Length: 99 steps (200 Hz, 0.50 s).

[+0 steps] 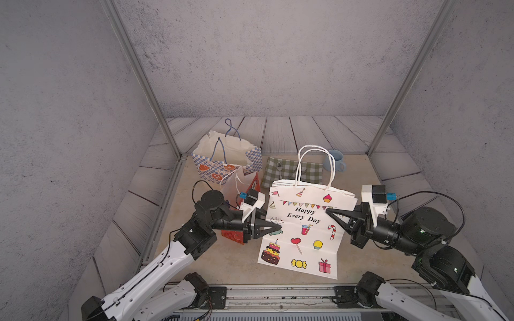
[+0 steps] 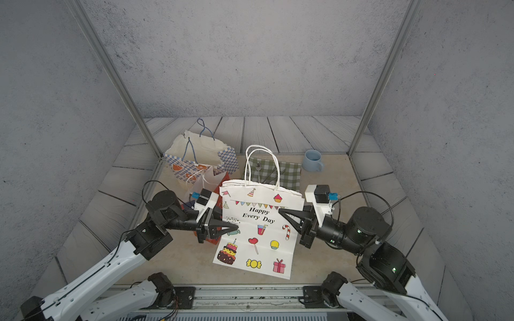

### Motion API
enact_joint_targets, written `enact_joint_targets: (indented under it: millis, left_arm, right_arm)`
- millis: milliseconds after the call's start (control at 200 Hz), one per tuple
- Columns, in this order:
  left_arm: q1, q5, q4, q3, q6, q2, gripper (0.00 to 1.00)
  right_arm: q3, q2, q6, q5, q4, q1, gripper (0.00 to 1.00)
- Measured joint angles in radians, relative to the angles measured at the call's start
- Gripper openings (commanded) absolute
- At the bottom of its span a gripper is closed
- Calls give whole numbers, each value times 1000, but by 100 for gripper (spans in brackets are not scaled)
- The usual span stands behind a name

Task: Put away the paper bag
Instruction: Press the paper bag at the center of the board.

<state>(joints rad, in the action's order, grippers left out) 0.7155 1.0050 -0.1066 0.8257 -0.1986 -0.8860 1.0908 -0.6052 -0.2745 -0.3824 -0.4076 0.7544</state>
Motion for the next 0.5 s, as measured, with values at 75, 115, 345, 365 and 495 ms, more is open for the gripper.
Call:
enact_joint_targets:
  millis: [75,115,345,365,495]
  left_arm:
    - [0,-3,2,0,2,0,31]
    - [0,-7,2,0,8,0,44]
    - [-2,-87,53,0,39,46,78]
    - [-4,-99,58,0,43,56,78]
    - [-29,-169,91,4,88,135,79]
  right_arm:
    - [0,0,-3,0,0,0,0]
    - [0,0,-4,1,1,0,0]
    - [0,1,-14,27,16,0,0]
    - [0,2,-14,30,16,0,0]
    - [1,11,-14,63,10,0,0]
